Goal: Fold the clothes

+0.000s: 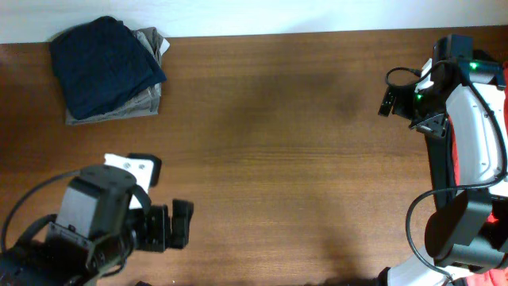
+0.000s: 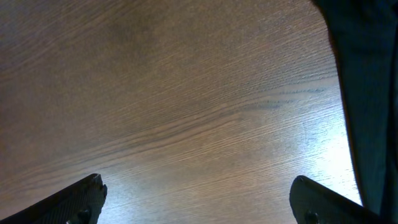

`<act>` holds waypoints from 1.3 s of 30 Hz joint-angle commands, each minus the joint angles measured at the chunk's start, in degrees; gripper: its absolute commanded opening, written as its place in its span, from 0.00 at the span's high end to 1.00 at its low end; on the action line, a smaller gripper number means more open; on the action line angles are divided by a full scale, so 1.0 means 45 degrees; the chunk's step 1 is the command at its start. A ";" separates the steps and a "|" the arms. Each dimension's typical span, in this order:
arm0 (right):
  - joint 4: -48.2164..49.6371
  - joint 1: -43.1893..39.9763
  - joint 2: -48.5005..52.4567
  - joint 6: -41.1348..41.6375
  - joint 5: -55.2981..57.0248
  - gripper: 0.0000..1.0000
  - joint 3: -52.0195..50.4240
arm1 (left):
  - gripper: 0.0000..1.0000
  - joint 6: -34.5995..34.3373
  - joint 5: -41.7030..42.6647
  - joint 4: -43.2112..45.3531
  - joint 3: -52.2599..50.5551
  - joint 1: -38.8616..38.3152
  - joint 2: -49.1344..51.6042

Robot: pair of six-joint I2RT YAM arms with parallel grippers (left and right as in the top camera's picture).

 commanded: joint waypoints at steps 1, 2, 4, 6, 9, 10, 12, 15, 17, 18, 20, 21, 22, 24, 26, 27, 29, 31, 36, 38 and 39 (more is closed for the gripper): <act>-0.0015 -0.0039 -0.0068 -0.0092 0.0165 0.01 0.0078 | 0.01 0.0544 0.0019 0.0670 -0.0243 0.1098 -0.0155; -0.0015 -0.0039 -0.0068 -0.0092 0.0165 0.01 0.0078 | 0.01 0.1069 0.0403 0.1001 -0.0374 0.1515 -0.0219; -0.0015 -0.0039 -0.0068 -0.0092 0.0170 0.01 0.0073 | 0.01 0.2822 0.1695 0.2103 -0.0937 0.2521 -0.0510; -0.0015 -0.0039 -0.0068 -0.0092 0.0165 0.01 0.0073 | 0.01 0.4362 0.2934 0.3444 -0.1880 0.3385 -0.1073; -0.0015 -0.0039 -0.0068 -0.0092 0.0165 0.01 0.0073 | 0.01 0.4809 0.3628 0.4804 -0.3381 0.4250 -0.2093; -0.0015 -0.0039 -0.0068 -0.0092 0.0165 0.01 0.0078 | 0.01 0.4823 0.3769 0.5187 -0.3895 0.4507 -0.2453; -0.0015 -0.0039 -0.0068 -0.0092 0.0165 0.01 0.0078 | 0.01 0.4818 0.4119 0.6130 -0.5168 0.5158 -0.3356; -0.0015 -0.0039 -0.0068 -0.0092 0.0165 0.02 0.0073 | 0.01 0.4813 0.4945 0.7898 -0.6980 0.6018 -0.4614; -0.0015 -0.0039 -0.0068 -0.0092 0.0165 0.01 0.0073 | 0.01 0.4818 0.5615 0.9355 -0.8179 0.6513 -0.5503; -0.0015 -0.0039 -0.0068 -0.0092 0.0170 0.01 0.0078 | 0.01 0.4818 0.5843 1.0093 -0.8748 0.6669 -0.5926; -0.0015 -0.0039 -0.0068 -0.0092 0.0165 0.01 0.0078 | 0.01 0.4823 0.5984 1.1390 -0.9831 0.6742 -0.6761; -0.0015 -0.0039 -0.0068 -0.0092 0.0165 0.01 0.0073 | 0.01 0.4823 0.5984 1.1846 -1.0248 0.6742 -0.7101; -0.0015 -0.0039 -0.0068 -0.0092 0.0165 0.01 0.0073 | 0.01 0.4833 0.5979 1.2449 -1.0831 0.6742 -0.7577; -0.0015 -0.0039 -0.0068 -0.0092 0.0170 0.01 0.0078 | 0.01 0.4833 0.5979 1.3372 -1.1749 0.6742 -0.8291; -0.0010 -0.0039 -0.0068 -0.0092 0.0165 0.01 0.0078 | 0.00 0.4833 0.5979 1.4280 -1.2716 0.6742 -0.9010; -0.0015 -0.0039 -0.0068 -0.0092 0.0165 0.01 0.0073 | 0.01 0.4833 0.5979 1.4683 -1.3187 0.6742 -0.9335; -0.0015 -0.0039 -0.0068 -0.0097 0.0165 0.01 0.0078 | 0.01 0.4833 0.5974 1.5518 -1.4095 0.6742 -0.9894; -0.0015 -0.0039 -0.0068 -0.0092 0.0165 0.01 0.0073 | 0.01 0.4828 0.5979 1.6456 -1.4960 0.6742 -1.0302; -0.0015 -0.0039 -0.0068 -0.0092 0.0165 0.01 0.0078 | 0.01 0.4828 0.5819 1.8326 -1.6757 0.6742 -1.1030; -0.0015 -0.0039 -0.0068 -0.0097 0.0170 0.01 0.0078 | 0.01 0.4828 0.5464 1.8967 -1.7461 0.6742 -1.1283; -0.0015 -0.0039 -0.0068 -0.0097 0.0170 0.01 0.0078 | 0.01 0.4828 0.5353 1.9176 -1.7719 0.6742 -1.1385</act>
